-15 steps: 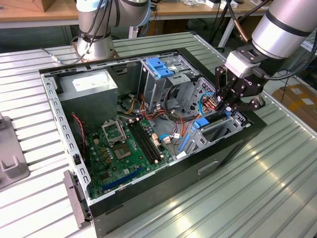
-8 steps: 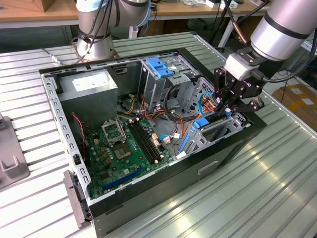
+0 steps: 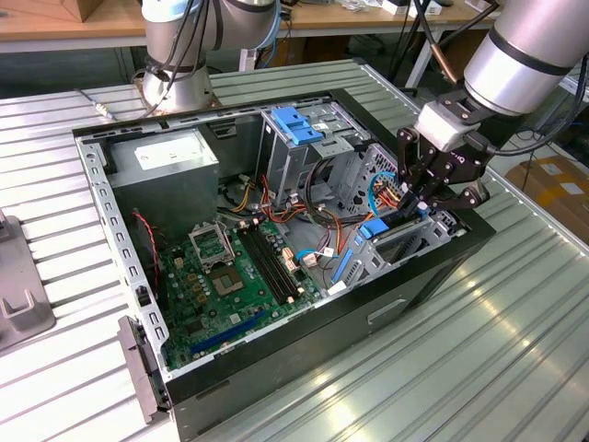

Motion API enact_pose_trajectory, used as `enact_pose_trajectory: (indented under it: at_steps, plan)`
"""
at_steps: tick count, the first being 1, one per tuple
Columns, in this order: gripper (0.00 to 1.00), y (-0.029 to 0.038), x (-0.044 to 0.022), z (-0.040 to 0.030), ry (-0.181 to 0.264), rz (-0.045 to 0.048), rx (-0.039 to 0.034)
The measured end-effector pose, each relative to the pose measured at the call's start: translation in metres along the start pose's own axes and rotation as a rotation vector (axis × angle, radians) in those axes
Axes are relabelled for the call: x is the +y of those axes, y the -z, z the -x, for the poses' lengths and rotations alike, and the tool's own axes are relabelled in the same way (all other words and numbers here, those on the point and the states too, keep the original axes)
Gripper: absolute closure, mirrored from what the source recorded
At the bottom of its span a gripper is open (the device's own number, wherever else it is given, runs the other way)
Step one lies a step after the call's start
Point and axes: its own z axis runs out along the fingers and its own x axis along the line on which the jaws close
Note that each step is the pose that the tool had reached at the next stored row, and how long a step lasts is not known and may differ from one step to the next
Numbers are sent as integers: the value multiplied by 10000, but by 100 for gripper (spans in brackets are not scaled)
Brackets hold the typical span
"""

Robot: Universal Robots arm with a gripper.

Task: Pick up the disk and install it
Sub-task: 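Insert the first disk wire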

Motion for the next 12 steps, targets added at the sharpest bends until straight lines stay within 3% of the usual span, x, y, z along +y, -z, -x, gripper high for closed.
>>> enact_pose_trajectory:
  at_steps: [12]
  plan:
    - [82,28,2,2,-179,-10,-4]
